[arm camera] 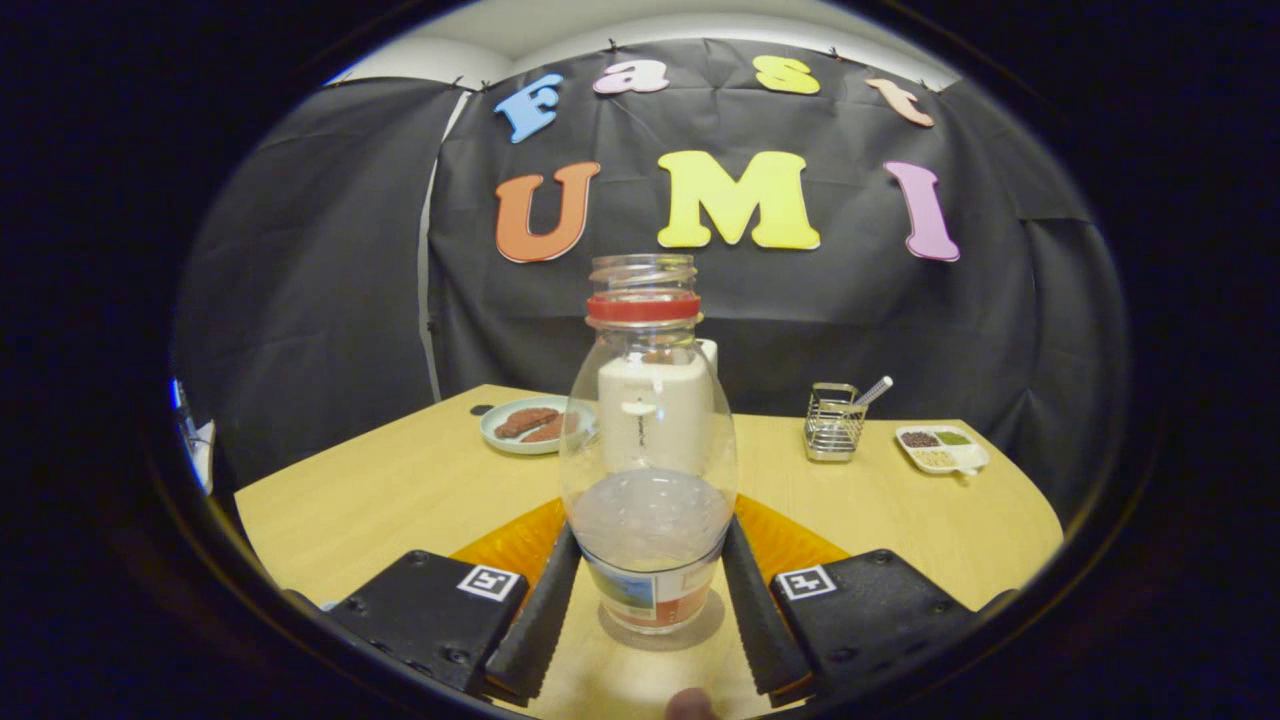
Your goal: Take the bottle from table, then pour the juice into the cup, finally place the bottle on the coaster
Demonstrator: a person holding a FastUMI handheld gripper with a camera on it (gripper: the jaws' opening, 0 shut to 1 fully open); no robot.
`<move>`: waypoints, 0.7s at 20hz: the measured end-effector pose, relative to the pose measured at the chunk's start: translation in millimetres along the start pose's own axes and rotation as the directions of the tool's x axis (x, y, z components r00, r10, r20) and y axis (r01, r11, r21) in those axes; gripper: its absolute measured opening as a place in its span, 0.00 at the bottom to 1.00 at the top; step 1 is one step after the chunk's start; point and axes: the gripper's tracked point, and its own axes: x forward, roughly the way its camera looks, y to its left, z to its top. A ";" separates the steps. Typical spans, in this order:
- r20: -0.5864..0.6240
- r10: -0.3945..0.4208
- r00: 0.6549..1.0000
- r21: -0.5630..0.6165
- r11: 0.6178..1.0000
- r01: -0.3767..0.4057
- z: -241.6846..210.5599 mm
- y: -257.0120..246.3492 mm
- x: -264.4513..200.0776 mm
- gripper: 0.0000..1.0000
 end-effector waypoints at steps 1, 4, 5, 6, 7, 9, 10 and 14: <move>-0.006 0.000 1.000 0.003 1.000 0.000 -3.6 -0.6 4.2 0.79; -0.009 -0.005 1.000 0.000 1.000 0.005 -11.1 -3.5 12.7 0.80; -0.010 -0.014 1.000 -0.006 1.000 0.014 -13.1 -5.7 14.2 0.81; -0.013 -0.013 1.000 -0.007 1.000 0.013 -16.4 -4.9 15.2 0.81; -0.017 -0.010 1.000 -0.006 1.000 0.009 -19.2 -3.5 17.1 0.81; -0.020 -0.015 1.000 -0.008 1.000 0.015 -22.2 -4.8 21.2 0.82; -0.018 -0.017 1.000 -0.003 1.000 0.017 -23.5 -4.9 20.9 0.82; -0.017 -0.022 1.000 0.003 1.000 0.022 -24.3 -6.2 21.2 0.87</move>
